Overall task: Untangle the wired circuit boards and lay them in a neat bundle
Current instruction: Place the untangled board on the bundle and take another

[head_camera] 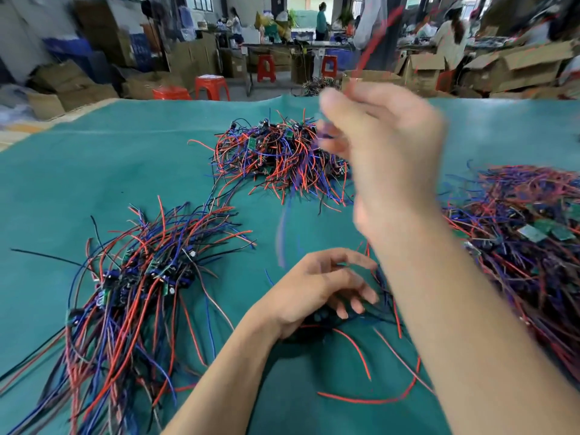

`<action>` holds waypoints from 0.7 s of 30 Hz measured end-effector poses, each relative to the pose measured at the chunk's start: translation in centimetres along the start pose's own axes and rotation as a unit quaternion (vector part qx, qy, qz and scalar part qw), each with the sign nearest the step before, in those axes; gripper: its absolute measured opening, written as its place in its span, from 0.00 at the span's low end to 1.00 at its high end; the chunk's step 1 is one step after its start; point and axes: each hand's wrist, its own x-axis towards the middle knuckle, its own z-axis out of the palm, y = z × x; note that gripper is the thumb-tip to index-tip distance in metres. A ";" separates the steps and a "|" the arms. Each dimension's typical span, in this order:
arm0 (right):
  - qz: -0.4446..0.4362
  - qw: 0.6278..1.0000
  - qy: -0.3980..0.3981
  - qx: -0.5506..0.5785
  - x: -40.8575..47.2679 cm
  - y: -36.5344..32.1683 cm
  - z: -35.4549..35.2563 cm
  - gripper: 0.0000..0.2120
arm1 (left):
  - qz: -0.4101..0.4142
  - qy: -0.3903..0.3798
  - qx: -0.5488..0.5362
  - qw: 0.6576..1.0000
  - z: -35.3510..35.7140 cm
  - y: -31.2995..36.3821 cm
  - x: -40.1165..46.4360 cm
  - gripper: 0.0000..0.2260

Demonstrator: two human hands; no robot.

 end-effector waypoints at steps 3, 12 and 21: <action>0.044 0.988 -0.123 -0.078 -0.7 1.7 5.9 0.08 | -0.011 0.021 -0.003 1.000 0.0 0.2 -0.6 0.13; 0.097 0.750 -0.237 -0.610 6.5 10.8 2.5 0.08 | -0.007 0.024 -0.014 1.000 -0.5 -0.4 0.4 0.11; 0.148 0.680 -0.247 -0.675 9.5 14.0 -6.6 0.14 | -0.011 0.029 -0.026 0.999 -0.7 -0.7 0.5 0.09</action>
